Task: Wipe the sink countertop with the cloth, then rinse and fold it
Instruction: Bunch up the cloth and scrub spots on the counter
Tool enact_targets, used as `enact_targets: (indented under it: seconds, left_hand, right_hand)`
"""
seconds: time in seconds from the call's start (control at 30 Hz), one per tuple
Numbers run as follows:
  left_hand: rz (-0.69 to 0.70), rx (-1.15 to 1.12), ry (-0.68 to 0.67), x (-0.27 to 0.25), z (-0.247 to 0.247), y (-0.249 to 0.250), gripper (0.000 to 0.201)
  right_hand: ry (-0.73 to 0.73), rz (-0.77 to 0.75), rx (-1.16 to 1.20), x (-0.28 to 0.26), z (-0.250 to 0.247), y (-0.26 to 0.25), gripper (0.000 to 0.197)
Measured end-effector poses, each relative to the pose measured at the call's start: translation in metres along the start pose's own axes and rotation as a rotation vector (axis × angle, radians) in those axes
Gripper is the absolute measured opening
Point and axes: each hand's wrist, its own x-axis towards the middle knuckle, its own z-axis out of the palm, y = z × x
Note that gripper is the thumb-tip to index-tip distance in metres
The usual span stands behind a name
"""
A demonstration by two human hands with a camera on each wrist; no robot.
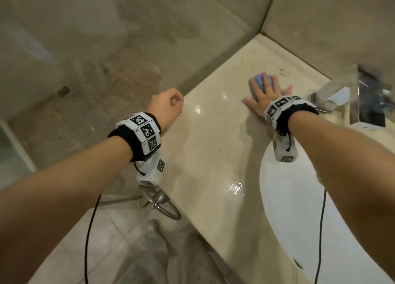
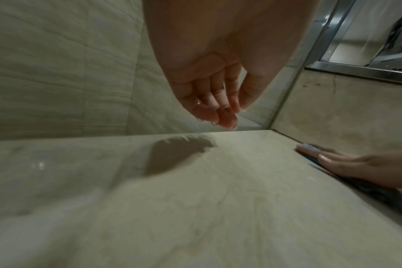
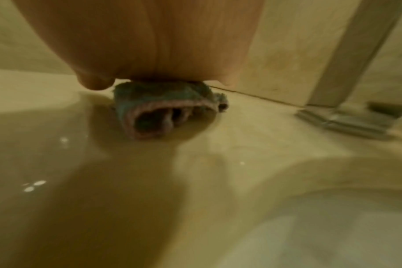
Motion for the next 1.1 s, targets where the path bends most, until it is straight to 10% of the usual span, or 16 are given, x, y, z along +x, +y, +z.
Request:
enact_targets:
  seconds: [0.23, 0.5, 0.83, 1.1]
  left_hand:
    - [0.003, 0.090, -0.070, 0.003, -0.004, -0.001, 0.008]
    - [-0.021, 0.152, -0.125, -0.019, -0.022, -0.025, 0.012]
    - [0.059, 0.166, -0.109, -0.052, -0.049, -0.051, 0.011]
    - [0.174, 0.093, -0.245, -0.093, -0.041, -0.048, 0.012]
  right_hand:
    - [0.072, 0.114, 0.060, 0.027, -0.010, -0.009, 0.074]
    - [0.134, -0.097, -0.021, 0.022, 0.004, -0.074, 0.071]
    - [0.050, -0.466, -0.073, -0.065, 0.047, -0.159, 0.059]
    - [0.030, -0.464, -0.085, -0.154, 0.103, -0.144, 0.064]
